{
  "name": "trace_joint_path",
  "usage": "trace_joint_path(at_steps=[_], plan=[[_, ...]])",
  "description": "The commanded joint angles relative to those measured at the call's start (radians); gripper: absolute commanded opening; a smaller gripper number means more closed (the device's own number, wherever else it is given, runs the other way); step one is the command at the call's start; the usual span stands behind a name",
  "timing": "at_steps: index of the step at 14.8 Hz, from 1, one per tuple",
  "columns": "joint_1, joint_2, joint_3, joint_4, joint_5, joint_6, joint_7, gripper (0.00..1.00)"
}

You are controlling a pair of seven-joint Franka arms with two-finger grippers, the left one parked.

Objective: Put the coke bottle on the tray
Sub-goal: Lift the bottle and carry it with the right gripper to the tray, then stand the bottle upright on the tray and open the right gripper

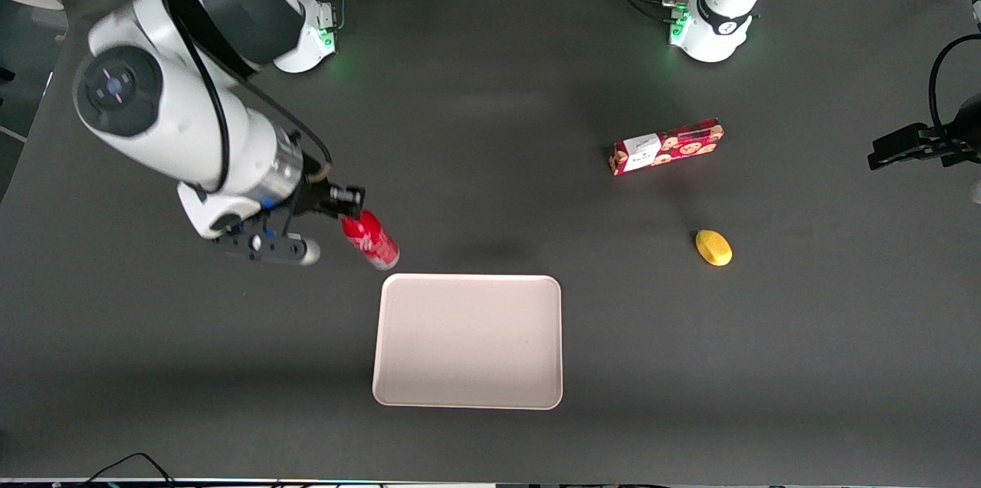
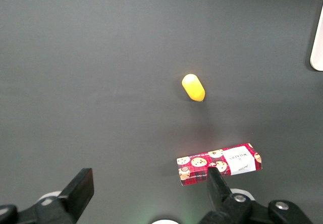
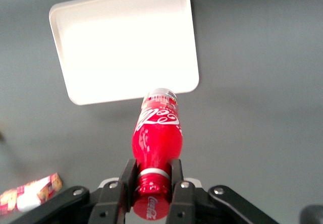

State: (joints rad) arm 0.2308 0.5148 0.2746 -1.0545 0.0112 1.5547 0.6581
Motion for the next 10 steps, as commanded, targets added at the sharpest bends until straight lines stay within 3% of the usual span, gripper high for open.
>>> trace_joint_path(at_steps=[1,5,10], plan=[[0.007,0.134,-0.006,0.080,-0.108,0.141,0.023,0.00],[0.008,0.267,-0.020,0.077,-0.132,0.310,0.046,0.00],[0.008,0.344,-0.022,0.071,-0.129,0.366,0.077,0.00]])
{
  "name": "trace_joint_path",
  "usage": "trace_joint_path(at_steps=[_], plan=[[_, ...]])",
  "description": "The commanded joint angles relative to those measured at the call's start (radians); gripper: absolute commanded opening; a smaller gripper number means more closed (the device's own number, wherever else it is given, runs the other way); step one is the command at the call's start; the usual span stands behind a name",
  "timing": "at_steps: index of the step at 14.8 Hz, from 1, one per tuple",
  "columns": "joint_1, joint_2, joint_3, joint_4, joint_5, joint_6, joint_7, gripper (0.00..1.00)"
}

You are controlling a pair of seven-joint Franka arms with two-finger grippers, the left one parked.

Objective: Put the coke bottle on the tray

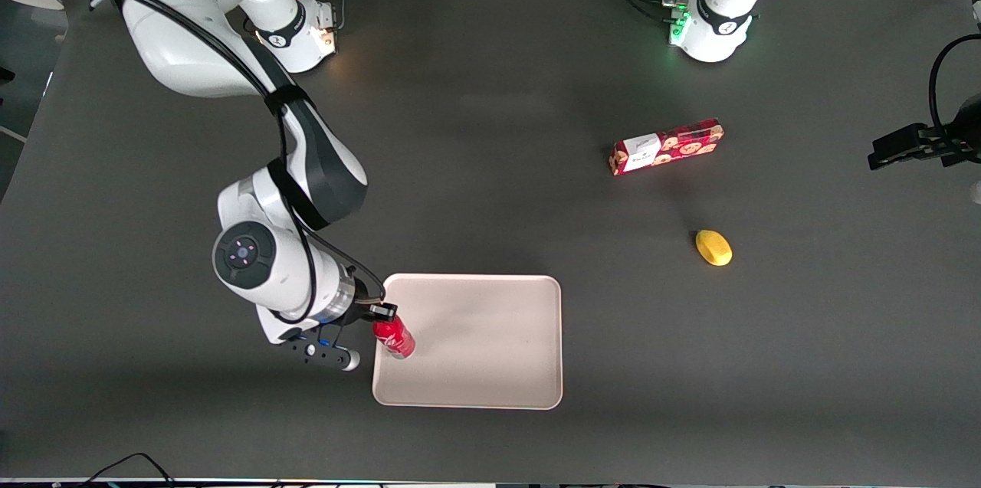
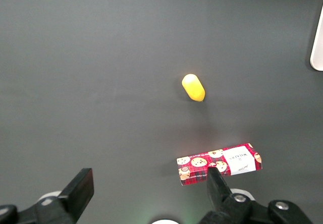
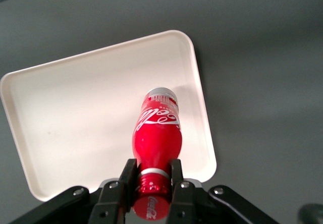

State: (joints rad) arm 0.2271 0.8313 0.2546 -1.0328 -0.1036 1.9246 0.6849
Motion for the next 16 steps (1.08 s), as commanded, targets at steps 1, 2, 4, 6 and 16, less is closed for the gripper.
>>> trace_joint_path(at_steps=[1,2,4,6,16], plan=[[0.012,0.029,-0.001,0.046,-0.016,-0.004,0.051,0.00],[0.012,0.029,-0.001,0.046,-0.015,-0.004,0.051,0.12],[0.012,0.034,-0.001,0.046,-0.016,-0.004,0.044,1.00],[0.012,0.034,-0.001,0.046,-0.018,-0.004,0.044,1.00],[-0.029,-0.275,0.000,0.028,-0.005,-0.422,-0.097,1.00]])
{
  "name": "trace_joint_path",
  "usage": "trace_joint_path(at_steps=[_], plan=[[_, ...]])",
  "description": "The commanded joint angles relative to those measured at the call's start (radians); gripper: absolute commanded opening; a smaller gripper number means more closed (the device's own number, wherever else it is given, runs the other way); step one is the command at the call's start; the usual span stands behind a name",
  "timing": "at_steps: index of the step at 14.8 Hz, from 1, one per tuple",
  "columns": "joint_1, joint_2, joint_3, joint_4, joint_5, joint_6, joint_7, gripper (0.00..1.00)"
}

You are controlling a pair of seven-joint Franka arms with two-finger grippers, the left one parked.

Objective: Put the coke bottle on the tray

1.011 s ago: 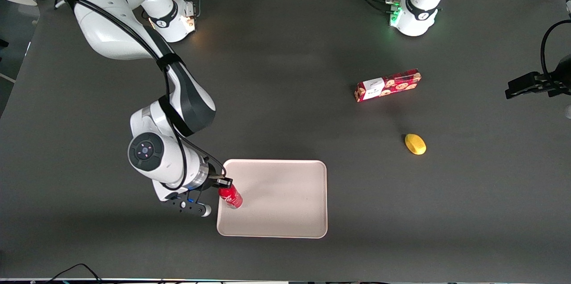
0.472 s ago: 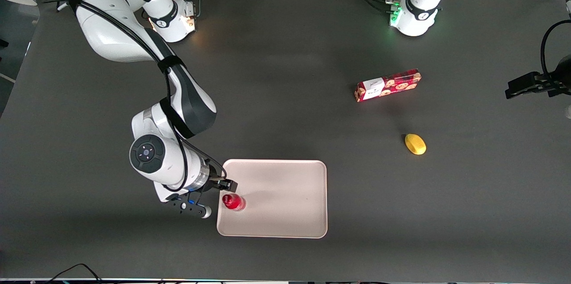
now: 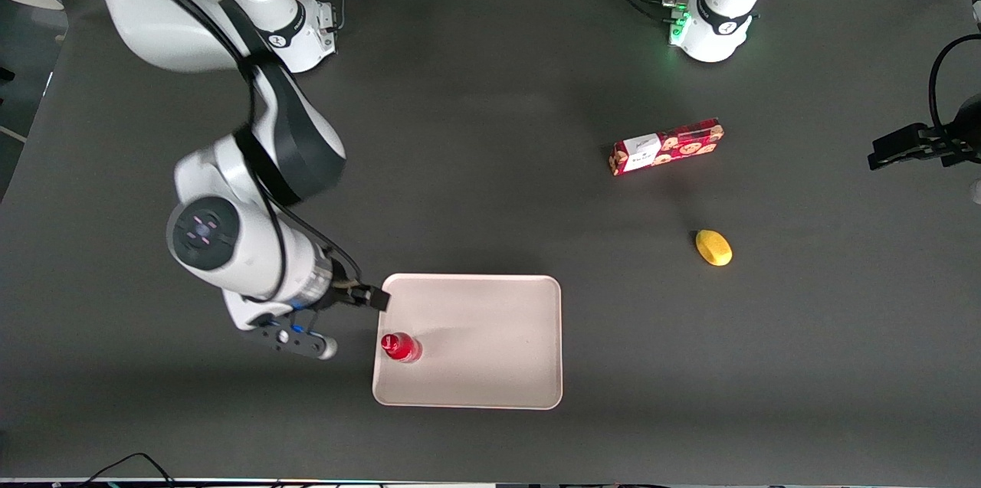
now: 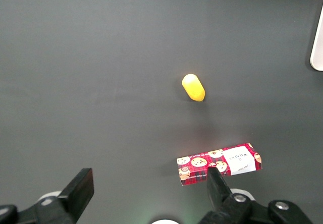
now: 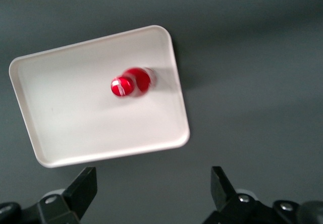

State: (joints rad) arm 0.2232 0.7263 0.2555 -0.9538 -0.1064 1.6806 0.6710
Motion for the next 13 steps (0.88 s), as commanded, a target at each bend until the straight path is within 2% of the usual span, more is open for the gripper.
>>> trace_joint_path(at_steps=[1,3,5,8,11,13], plan=[[-0.041,-0.229,-0.001,-0.075,-0.001,-0.249,-0.131,1.00],[-0.071,-0.356,-0.007,-0.184,0.001,-0.317,-0.212,1.00],[-0.081,-0.521,-0.077,-0.389,0.004,-0.302,-0.292,1.00],[-0.071,-0.781,-0.220,-0.748,0.060,-0.167,-0.431,1.00],[-0.071,-0.957,-0.310,-1.059,0.054,0.015,-0.484,1.00],[-0.073,-1.008,-0.358,-1.199,0.051,0.144,-0.510,1.00]])
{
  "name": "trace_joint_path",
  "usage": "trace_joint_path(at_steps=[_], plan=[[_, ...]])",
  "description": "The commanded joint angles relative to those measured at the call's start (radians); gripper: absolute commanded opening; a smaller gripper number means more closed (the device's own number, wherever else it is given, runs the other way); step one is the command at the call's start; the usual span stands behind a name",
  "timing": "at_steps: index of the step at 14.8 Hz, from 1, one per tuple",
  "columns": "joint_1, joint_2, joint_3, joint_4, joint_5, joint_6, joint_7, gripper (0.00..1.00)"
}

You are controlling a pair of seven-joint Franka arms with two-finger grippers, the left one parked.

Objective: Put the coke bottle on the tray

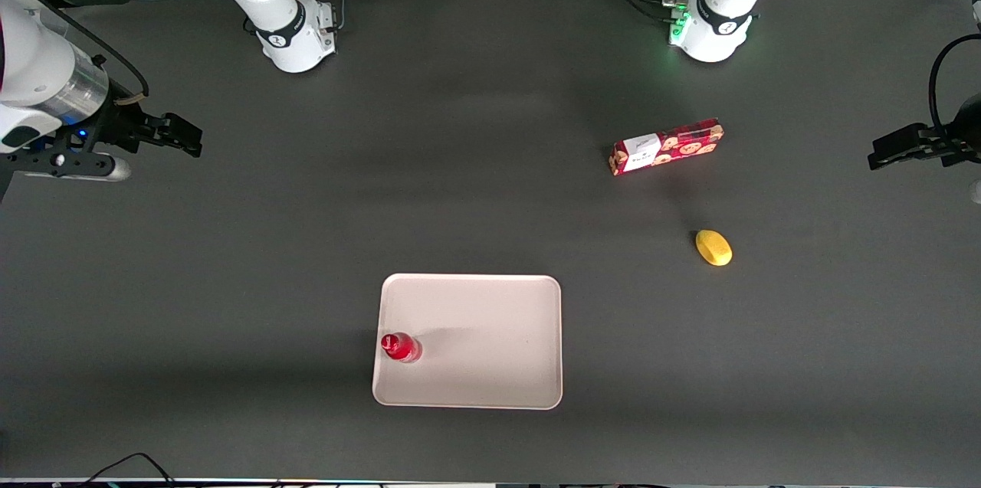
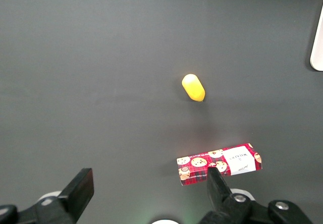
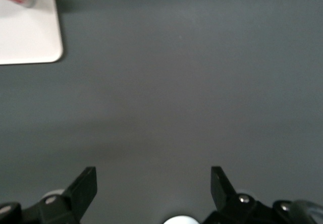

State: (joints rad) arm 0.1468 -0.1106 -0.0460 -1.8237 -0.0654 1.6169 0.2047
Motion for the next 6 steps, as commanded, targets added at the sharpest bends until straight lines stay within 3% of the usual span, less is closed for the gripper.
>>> trace_joint_path(at_steps=[1,6], plan=[[0.005,-0.166,-0.069,-0.339,0.012,0.221,-0.041,1.00],[0.011,-0.106,-0.087,-0.237,0.022,0.184,-0.025,1.00]])
